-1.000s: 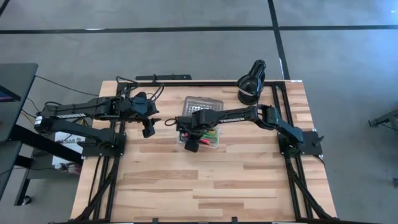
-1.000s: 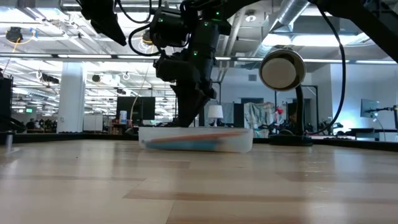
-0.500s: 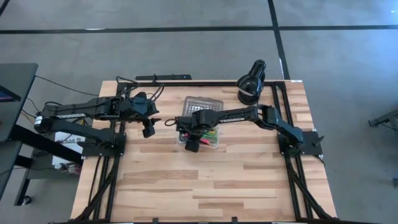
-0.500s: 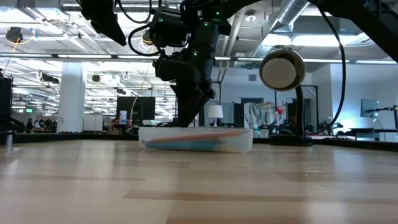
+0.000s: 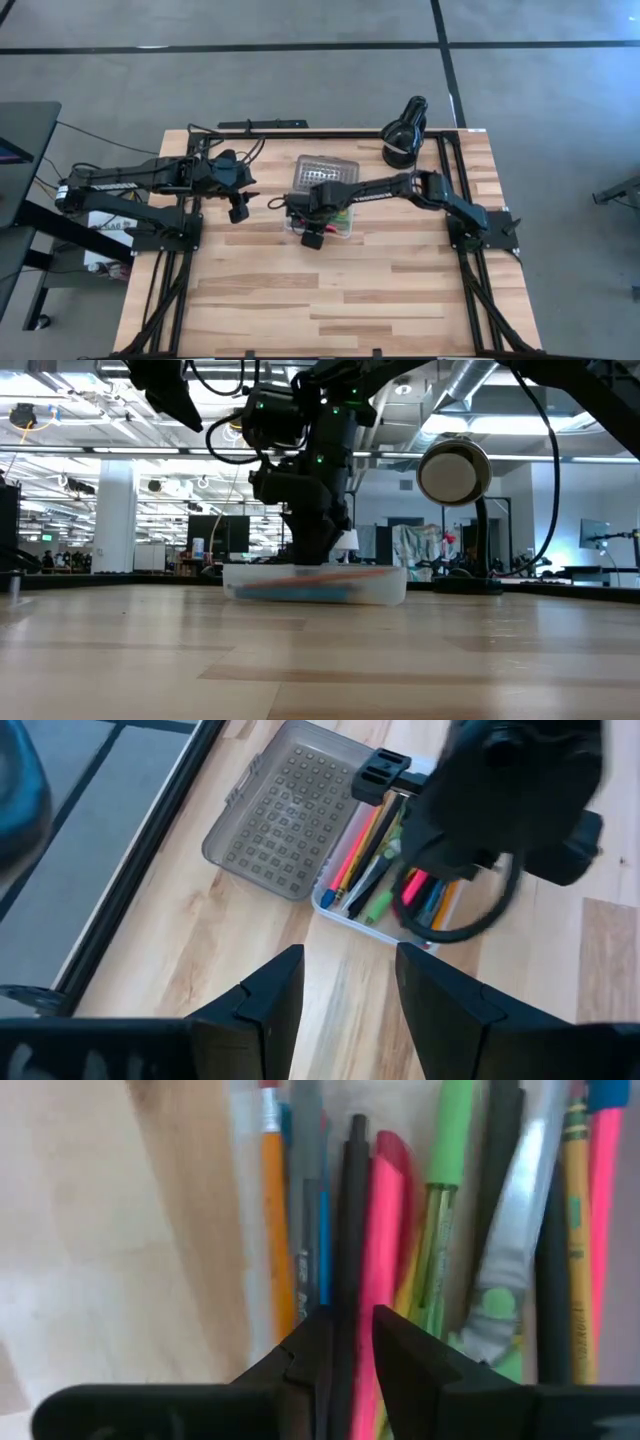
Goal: Pick & place school supplies into a supply box
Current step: Move the supply box to the center of the table
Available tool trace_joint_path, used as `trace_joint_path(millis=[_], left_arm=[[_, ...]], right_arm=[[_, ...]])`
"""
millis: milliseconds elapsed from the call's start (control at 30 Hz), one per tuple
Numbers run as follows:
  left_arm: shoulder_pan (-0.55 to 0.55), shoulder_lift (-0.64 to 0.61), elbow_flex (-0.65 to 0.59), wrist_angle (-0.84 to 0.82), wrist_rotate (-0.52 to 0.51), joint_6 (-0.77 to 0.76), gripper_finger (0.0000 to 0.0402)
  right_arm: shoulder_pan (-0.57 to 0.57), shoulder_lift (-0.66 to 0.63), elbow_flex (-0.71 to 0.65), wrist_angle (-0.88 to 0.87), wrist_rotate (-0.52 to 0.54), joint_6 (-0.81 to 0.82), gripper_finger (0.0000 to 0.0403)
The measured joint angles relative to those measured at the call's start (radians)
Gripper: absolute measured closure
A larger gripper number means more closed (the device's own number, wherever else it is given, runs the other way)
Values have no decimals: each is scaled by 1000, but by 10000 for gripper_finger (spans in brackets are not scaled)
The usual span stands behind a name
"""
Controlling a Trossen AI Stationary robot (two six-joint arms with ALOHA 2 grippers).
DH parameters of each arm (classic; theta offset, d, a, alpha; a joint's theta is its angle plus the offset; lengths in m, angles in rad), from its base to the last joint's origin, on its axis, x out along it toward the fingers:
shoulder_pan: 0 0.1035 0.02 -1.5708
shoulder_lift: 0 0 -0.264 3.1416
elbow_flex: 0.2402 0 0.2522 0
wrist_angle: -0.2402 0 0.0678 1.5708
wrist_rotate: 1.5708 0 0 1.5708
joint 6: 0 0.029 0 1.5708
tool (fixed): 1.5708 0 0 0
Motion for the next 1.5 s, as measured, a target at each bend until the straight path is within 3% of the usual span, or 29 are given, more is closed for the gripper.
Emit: trace_joint_path(millis=[367, 767, 1333, 1500], left_arm=[[-2, 0, 0, 0, -3, -8, 246], [-2, 0, 0, 0, -4, 8, 246], [-2, 0, 0, 68, -5, 127, 246], [-2, 0, 0, 95, -2, 163, 246]], right_arm=[[32, 0, 0, 1, -19, 2, 335], [145, 0, 1, -43, -51, 5, 335], [328, 0, 2, -79, -47, 206, 335], [367, -1, 2, -76, 8, 306, 335]])
